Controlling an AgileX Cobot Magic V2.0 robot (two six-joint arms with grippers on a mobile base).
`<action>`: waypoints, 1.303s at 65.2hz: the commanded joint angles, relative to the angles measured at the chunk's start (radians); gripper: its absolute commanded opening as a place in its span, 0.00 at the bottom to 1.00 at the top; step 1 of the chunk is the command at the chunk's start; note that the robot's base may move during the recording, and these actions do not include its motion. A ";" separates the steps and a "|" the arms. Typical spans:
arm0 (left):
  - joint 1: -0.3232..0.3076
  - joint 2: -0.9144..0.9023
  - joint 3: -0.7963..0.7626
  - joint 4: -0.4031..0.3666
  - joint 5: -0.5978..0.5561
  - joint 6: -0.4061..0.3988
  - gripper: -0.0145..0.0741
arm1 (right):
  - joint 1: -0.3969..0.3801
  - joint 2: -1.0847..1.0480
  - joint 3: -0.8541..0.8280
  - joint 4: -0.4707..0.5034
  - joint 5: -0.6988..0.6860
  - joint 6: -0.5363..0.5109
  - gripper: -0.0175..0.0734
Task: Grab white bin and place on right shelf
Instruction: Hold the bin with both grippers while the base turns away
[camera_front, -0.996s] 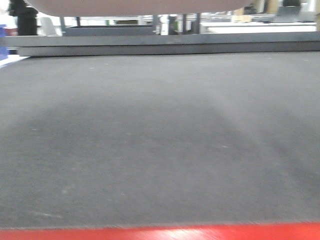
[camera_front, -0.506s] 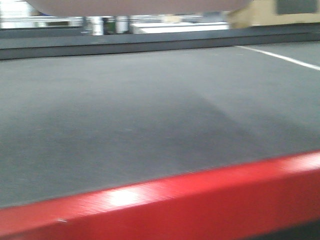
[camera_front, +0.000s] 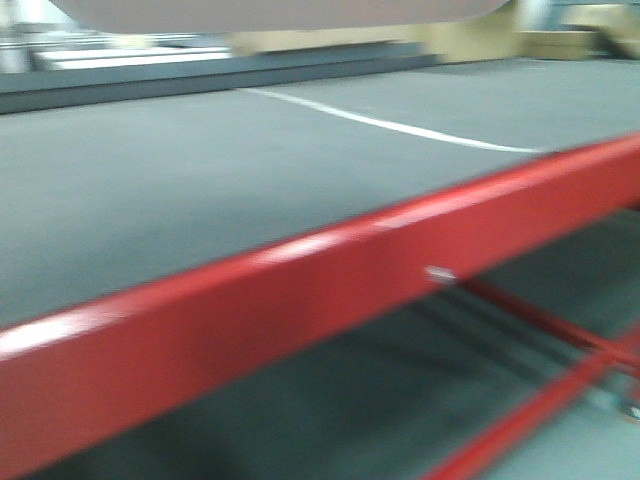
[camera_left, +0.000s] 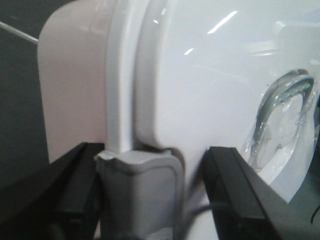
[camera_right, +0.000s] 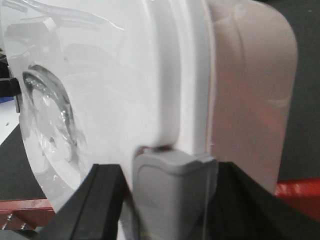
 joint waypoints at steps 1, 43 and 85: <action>-0.029 -0.024 -0.035 -0.189 0.208 0.014 0.47 | 0.020 -0.016 -0.031 0.225 0.094 -0.004 0.61; -0.029 -0.024 -0.035 -0.189 0.208 0.014 0.47 | 0.020 -0.016 -0.031 0.225 0.094 -0.004 0.61; -0.029 -0.024 -0.035 -0.189 0.208 0.014 0.47 | 0.020 -0.016 -0.031 0.225 0.094 -0.004 0.61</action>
